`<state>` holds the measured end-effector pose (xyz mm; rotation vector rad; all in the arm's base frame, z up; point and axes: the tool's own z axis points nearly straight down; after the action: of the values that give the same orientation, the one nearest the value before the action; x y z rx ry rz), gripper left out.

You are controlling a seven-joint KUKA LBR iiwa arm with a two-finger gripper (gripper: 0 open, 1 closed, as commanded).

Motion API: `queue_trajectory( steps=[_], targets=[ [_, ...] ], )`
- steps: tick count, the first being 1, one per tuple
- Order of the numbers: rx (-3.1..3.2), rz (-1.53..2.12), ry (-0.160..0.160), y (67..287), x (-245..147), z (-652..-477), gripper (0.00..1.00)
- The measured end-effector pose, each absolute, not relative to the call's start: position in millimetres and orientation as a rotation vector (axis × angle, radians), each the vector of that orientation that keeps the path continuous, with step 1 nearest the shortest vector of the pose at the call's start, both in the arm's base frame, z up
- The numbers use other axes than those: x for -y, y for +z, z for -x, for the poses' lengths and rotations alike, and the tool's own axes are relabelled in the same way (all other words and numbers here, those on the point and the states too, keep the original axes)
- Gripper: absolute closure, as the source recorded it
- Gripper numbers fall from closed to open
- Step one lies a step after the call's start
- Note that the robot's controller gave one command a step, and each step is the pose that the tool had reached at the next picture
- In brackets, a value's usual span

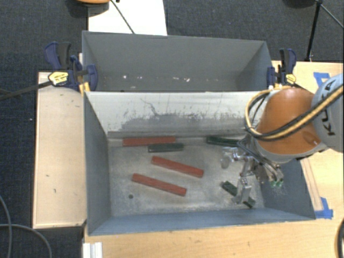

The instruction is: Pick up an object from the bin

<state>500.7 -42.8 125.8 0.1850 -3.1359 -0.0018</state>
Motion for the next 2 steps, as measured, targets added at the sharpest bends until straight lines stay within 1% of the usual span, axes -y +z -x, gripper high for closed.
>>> queue_trajectory(
  steps=[1, 2],
  targets=[
    [3.140, -0.009, 0.003, 132.8, 9.0, -496.3, 0.00],
    [3.142, 0.019, -0.005, 109.8, 33.7, -501.2, 0.00]
  ],
)
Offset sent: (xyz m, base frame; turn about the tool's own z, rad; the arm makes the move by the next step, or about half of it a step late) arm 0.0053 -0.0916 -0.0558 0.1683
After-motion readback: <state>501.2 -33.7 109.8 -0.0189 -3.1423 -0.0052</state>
